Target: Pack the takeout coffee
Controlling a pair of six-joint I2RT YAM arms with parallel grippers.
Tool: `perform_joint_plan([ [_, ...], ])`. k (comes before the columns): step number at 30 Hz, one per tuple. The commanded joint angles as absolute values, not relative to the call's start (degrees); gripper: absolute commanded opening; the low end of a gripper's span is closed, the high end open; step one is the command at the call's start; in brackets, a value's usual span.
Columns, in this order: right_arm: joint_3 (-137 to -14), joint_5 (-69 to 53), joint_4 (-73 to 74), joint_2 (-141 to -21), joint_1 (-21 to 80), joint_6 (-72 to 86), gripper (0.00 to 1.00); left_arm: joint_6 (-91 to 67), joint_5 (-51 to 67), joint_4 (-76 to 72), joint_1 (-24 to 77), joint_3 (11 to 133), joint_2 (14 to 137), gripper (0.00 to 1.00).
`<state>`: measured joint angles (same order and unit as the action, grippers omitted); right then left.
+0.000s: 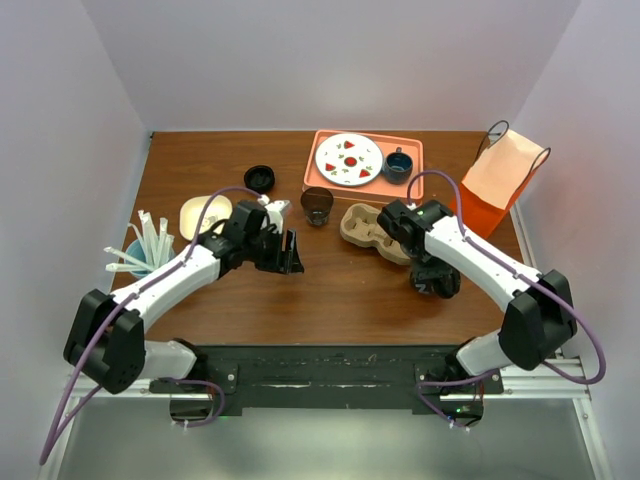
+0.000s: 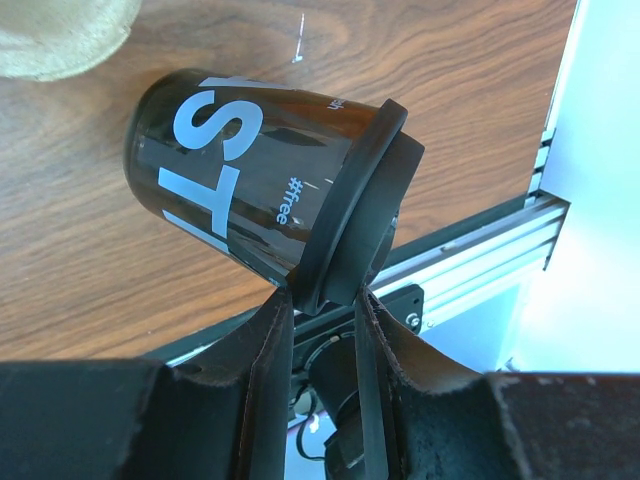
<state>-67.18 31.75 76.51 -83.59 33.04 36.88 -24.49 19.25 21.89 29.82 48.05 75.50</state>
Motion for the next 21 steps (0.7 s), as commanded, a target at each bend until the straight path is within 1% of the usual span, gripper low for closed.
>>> perform_joint_plan([
  [1,-66.9,31.9,83.7,-83.4,33.0,35.5,0.24,-25.4,20.6,21.4,29.9,49.7,72.5,0.63],
  [6,-67.1,31.8,83.7,-91.1,33.0,35.1,0.24,-25.7,20.8,20.9,29.8,48.5,71.1,0.64],
  [13,-67.6,33.0,83.8,-93.8,33.0,36.0,0.21,-25.8,22.6,19.3,29.4,44.7,68.6,0.64],
  [16,-68.6,33.7,83.8,-94.0,33.0,36.4,0.17,-24.9,23.1,19.4,29.1,44.1,68.0,0.64],
  [18,-68.8,33.7,83.8,-93.6,33.1,36.4,0.17,-24.4,23.3,19.8,28.7,43.9,67.9,0.64],
  [21,-71.5,32.3,83.6,-91.8,33.0,36.3,0.21,-24.2,24.8,20.1,27.8,44.1,68.3,0.64],
])
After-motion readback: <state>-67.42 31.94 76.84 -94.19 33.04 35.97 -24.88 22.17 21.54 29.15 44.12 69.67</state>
